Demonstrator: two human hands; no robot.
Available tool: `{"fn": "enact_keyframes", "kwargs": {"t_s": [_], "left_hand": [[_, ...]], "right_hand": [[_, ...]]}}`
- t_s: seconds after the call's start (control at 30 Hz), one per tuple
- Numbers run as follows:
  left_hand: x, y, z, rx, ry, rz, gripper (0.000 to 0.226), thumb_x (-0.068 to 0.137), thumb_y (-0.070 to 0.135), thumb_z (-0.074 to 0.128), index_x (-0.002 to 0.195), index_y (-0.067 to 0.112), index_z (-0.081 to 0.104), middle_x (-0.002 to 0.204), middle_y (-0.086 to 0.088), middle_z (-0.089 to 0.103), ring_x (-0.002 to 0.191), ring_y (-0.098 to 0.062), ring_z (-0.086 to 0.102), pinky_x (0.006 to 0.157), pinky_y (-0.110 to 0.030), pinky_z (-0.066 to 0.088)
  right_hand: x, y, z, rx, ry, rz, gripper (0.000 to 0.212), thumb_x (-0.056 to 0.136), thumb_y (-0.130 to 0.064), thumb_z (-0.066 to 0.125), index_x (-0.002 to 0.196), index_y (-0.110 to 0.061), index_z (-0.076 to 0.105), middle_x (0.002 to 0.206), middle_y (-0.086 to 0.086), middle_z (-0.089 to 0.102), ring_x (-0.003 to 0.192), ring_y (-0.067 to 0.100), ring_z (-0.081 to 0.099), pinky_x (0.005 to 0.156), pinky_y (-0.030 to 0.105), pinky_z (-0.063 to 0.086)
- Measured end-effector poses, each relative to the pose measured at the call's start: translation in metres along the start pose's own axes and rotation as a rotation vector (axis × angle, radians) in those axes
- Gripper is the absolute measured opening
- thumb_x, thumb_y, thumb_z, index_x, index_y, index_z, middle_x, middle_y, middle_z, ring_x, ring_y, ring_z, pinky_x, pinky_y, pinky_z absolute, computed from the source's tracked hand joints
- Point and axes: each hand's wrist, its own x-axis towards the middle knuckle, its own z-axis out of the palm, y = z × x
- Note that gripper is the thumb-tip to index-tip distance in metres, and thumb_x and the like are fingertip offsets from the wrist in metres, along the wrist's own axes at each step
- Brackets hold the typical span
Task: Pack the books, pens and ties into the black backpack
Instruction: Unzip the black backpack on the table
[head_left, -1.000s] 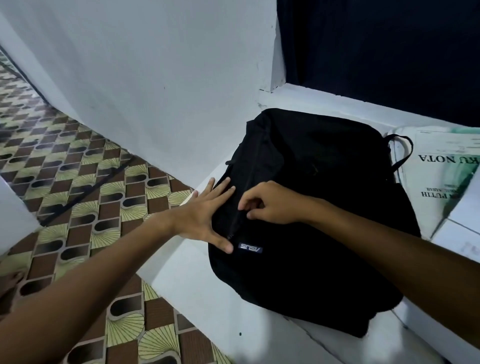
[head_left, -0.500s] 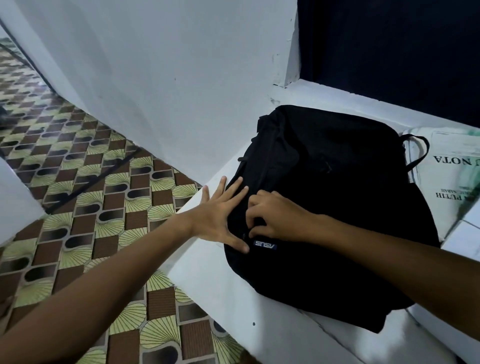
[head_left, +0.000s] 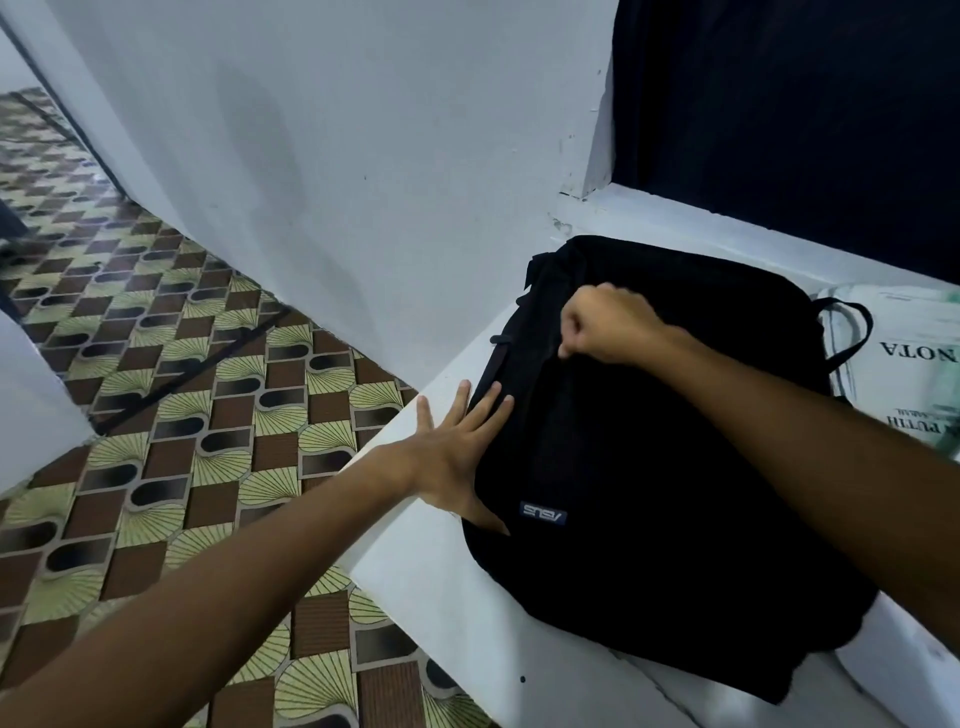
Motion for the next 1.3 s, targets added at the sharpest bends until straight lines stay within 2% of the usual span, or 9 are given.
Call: {"fn": "enact_keyframes", "kwargs": {"t_s": [0.17, 0.27, 0.4, 0.53, 0.63, 0.77, 0.9, 1.1, 1.3], "left_hand": [[0.001, 0.000, 0.000, 0.022, -0.003, 0.005, 0.142, 0.060, 0.069, 0.077, 0.151, 0.024, -0.024, 0.155, 0.004, -0.035, 0.138, -0.025, -0.040, 0.110, -0.070, -0.010], [0.001, 0.002, -0.002, 0.072, -0.002, -0.008, 0.143, 0.059, 0.072, 0.075, 0.152, 0.021, -0.021, 0.157, 0.001, -0.032, 0.136, -0.026, -0.041, 0.110, -0.070, -0.010], [-0.001, 0.008, -0.015, 0.212, 0.046, -0.017, 0.134, 0.057, 0.081, 0.066, 0.156, 0.016, 0.003, 0.162, -0.007, -0.014, 0.141, -0.032, -0.034, 0.108, -0.071, -0.013], [-0.001, 0.010, -0.031, 0.075, 0.222, 0.208, 0.112, 0.052, 0.098, 0.038, 0.147, 0.038, 0.034, 0.160, 0.000, 0.022, 0.151, -0.021, -0.004, 0.117, -0.061, -0.001], [0.011, 0.008, -0.026, 0.045, 0.190, 0.382, 0.097, 0.060, 0.096, 0.039, 0.145, 0.050, 0.028, 0.163, 0.005, 0.009, 0.150, -0.019, -0.009, 0.119, -0.059, 0.009], [0.030, 0.005, -0.019, 0.068, 0.131, 0.423, 0.090, 0.062, 0.091, 0.050, 0.140, 0.068, 0.012, 0.161, 0.013, -0.014, 0.147, -0.019, -0.024, 0.118, -0.060, 0.002], [0.034, 0.007, -0.013, 0.009, 0.110, 0.404, 0.079, 0.061, 0.088, 0.055, 0.130, 0.077, 0.018, 0.160, 0.016, -0.008, 0.147, -0.013, -0.021, 0.118, -0.060, -0.003], [0.011, 0.014, -0.010, -0.130, 0.099, 0.436, 0.065, 0.061, 0.087, 0.058, 0.120, 0.076, 0.036, 0.161, 0.016, 0.006, 0.147, -0.002, -0.016, 0.118, -0.044, -0.008], [0.012, 0.015, 0.016, -0.194, 0.273, 0.473, 0.051, 0.066, 0.082, 0.057, 0.115, 0.075, 0.045, 0.156, 0.018, 0.025, 0.149, -0.007, 0.006, 0.120, -0.054, 0.008]], "right_hand": [[0.033, 0.038, -0.026, 0.014, 0.234, 0.301, 0.018, 0.076, -0.029, 0.079, 0.080, -0.016, 0.068, 0.097, 0.010, 0.067, 0.090, 0.030, 0.061, 0.072, 0.032, 0.044], [0.028, 0.042, -0.017, 0.006, 0.213, 0.282, 0.030, 0.080, -0.032, 0.075, 0.100, -0.013, 0.064, 0.111, 0.011, 0.063, 0.101, 0.032, 0.059, 0.078, 0.035, 0.043], [-0.028, 0.056, -0.023, 0.200, -0.037, 0.109, 0.056, 0.080, -0.039, 0.074, 0.127, -0.019, 0.054, 0.121, 0.008, 0.055, 0.112, 0.026, 0.054, 0.091, 0.032, 0.042], [-0.123, 0.083, -0.031, 0.160, -0.393, 0.000, 0.054, 0.076, -0.050, 0.073, 0.125, -0.029, 0.061, 0.122, -0.008, 0.061, 0.111, 0.009, 0.056, 0.095, 0.020, 0.040], [-0.187, 0.102, -0.030, 0.212, -0.466, 0.041, 0.071, 0.065, -0.066, 0.069, 0.129, -0.039, 0.056, 0.133, -0.019, 0.048, 0.125, 0.002, 0.043, 0.106, 0.019, 0.030], [-0.233, 0.126, -0.011, 0.286, -0.463, 0.100, 0.095, 0.050, -0.087, 0.054, 0.137, -0.051, 0.039, 0.152, -0.020, 0.023, 0.144, 0.004, 0.012, 0.118, 0.032, 0.013], [-0.249, 0.139, 0.020, 0.405, -0.353, 0.021, 0.071, 0.050, -0.095, 0.049, 0.114, -0.064, 0.048, 0.149, -0.030, 0.016, 0.139, -0.012, -0.003, 0.120, 0.043, 0.007], [-0.256, 0.144, 0.026, 0.693, -0.342, -0.018, 0.055, 0.051, -0.085, 0.065, 0.099, -0.058, 0.067, 0.146, -0.030, 0.026, 0.140, -0.012, 0.002, 0.115, 0.031, 0.007], [-0.253, 0.136, 0.026, 0.714, -0.304, -0.003, 0.026, 0.062, -0.045, 0.077, 0.088, -0.043, 0.075, 0.144, -0.018, 0.038, 0.141, -0.004, 0.012, 0.116, 0.030, 0.010]]}}
